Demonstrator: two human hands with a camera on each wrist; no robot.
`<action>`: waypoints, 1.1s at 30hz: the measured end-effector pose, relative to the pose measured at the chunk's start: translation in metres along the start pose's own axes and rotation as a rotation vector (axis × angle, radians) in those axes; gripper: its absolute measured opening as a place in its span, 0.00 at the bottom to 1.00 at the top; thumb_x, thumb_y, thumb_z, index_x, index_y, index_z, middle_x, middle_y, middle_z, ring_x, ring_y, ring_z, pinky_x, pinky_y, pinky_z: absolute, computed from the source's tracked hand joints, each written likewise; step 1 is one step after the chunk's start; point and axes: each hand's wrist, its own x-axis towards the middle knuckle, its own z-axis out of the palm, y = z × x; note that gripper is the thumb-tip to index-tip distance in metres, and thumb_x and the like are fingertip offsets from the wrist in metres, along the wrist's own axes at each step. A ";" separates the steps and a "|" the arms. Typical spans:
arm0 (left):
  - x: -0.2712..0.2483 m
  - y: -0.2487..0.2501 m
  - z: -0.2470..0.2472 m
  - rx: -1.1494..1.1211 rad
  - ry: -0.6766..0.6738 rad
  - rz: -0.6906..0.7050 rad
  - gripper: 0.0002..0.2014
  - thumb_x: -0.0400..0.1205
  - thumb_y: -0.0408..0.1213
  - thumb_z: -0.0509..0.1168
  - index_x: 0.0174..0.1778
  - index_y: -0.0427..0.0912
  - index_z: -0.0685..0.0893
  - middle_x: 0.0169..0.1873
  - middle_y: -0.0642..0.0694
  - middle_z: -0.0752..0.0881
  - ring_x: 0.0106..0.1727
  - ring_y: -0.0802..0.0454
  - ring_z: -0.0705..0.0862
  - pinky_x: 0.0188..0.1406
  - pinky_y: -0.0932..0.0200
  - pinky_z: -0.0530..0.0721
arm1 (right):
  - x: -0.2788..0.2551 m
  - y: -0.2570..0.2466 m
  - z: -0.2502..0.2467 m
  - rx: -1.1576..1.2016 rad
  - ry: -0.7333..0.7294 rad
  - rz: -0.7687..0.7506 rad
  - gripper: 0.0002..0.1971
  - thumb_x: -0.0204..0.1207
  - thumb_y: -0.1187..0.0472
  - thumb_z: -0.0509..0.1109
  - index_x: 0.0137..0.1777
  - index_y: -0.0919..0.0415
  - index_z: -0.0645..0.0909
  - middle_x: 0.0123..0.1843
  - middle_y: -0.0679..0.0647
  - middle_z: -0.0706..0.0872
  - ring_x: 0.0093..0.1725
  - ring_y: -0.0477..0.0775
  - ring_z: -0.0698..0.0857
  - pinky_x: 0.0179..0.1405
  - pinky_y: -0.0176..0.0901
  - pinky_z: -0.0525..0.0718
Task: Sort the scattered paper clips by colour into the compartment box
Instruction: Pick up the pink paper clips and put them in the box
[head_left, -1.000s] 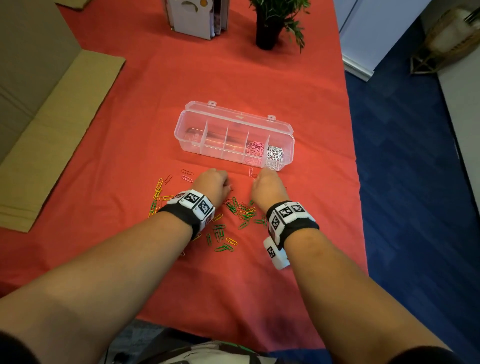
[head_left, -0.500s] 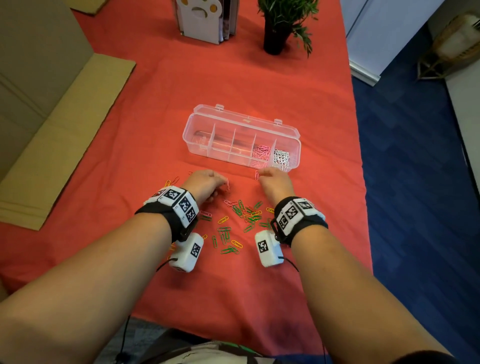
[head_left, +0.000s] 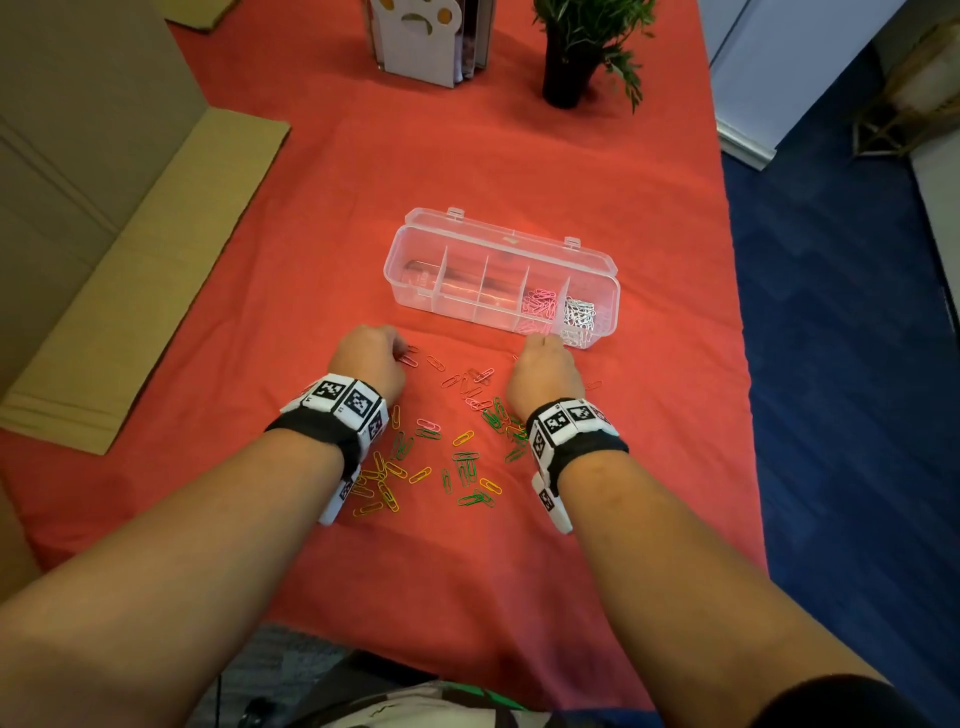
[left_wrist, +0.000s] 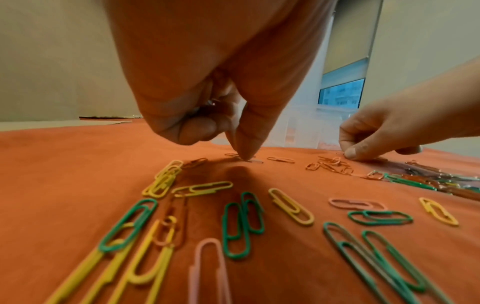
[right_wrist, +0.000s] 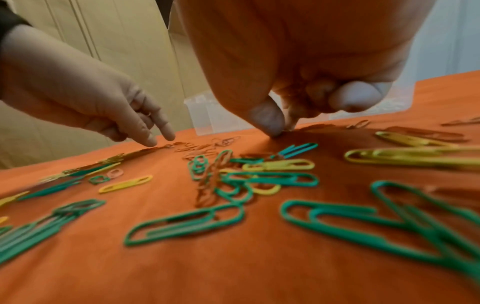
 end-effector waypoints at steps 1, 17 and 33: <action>0.001 -0.001 0.000 0.026 -0.010 0.009 0.15 0.76 0.28 0.63 0.57 0.43 0.86 0.59 0.38 0.83 0.60 0.38 0.82 0.59 0.51 0.80 | 0.000 -0.002 0.001 0.003 -0.019 -0.002 0.17 0.75 0.69 0.56 0.64 0.70 0.71 0.63 0.66 0.75 0.63 0.67 0.78 0.59 0.56 0.79; -0.004 0.013 -0.001 -0.729 -0.301 -0.164 0.07 0.74 0.38 0.55 0.32 0.43 0.73 0.28 0.43 0.73 0.29 0.46 0.72 0.28 0.58 0.68 | -0.006 -0.002 -0.014 1.337 -0.326 0.408 0.09 0.78 0.67 0.61 0.38 0.56 0.74 0.31 0.51 0.73 0.26 0.47 0.71 0.21 0.36 0.72; -0.019 0.016 0.020 -0.816 -0.297 -0.220 0.07 0.77 0.46 0.68 0.39 0.48 0.84 0.24 0.50 0.75 0.17 0.58 0.68 0.18 0.69 0.65 | -0.012 0.004 -0.001 0.532 -0.165 -0.058 0.06 0.74 0.68 0.66 0.39 0.56 0.78 0.33 0.50 0.79 0.35 0.50 0.78 0.41 0.42 0.78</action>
